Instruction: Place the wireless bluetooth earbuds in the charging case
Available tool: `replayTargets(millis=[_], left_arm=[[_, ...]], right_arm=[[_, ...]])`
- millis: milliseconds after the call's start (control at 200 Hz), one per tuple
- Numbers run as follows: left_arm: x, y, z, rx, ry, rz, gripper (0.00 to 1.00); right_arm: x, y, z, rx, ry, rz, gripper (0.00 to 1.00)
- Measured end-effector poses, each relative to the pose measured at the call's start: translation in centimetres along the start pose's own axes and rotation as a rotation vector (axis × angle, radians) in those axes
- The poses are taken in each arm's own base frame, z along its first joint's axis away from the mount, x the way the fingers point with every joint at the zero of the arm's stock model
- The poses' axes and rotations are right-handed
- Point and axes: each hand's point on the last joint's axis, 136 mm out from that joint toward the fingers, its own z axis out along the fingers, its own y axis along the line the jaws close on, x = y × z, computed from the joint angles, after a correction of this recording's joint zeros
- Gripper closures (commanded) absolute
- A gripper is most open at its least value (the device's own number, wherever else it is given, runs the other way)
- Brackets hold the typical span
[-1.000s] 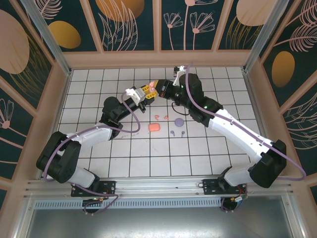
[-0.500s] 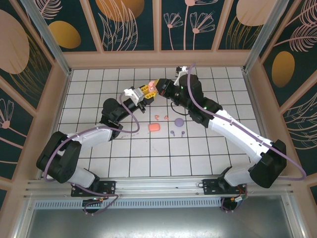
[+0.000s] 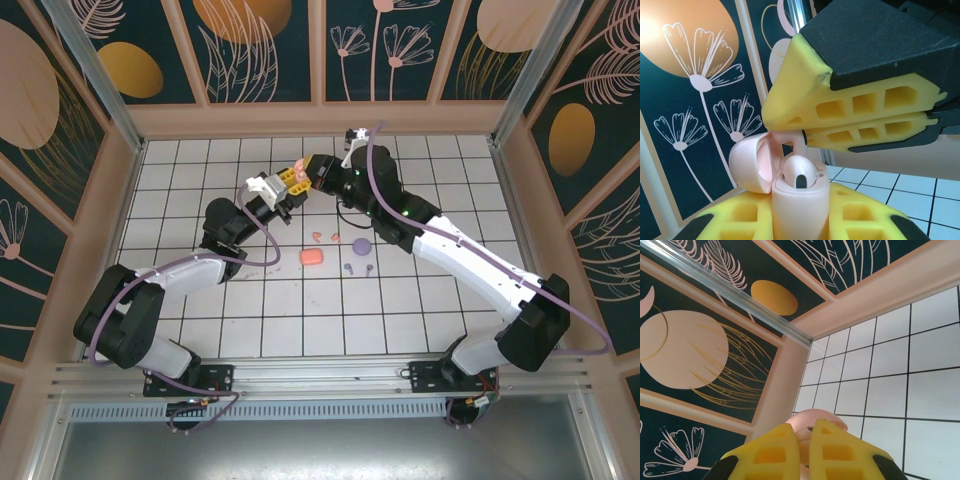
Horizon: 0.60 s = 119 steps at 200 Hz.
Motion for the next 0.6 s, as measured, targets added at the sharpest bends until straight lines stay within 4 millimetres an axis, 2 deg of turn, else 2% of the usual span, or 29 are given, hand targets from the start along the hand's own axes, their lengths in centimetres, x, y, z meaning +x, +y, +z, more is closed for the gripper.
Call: replayTargets(millis=[335, 596], left_arm=[[0.6, -0.6, -0.6, 0.004, 0.0, 0.027, 1.0], [0.0, -0.9, -1.2, -0.003, -0.044, 0.117, 1.0]], right_arm=[[0.8, -0.8, -0.5, 0.019, 0.004, 0.021, 0.92], [1.2, -0.1, -1.0, -0.028, 0.009, 0.022, 0.92]])
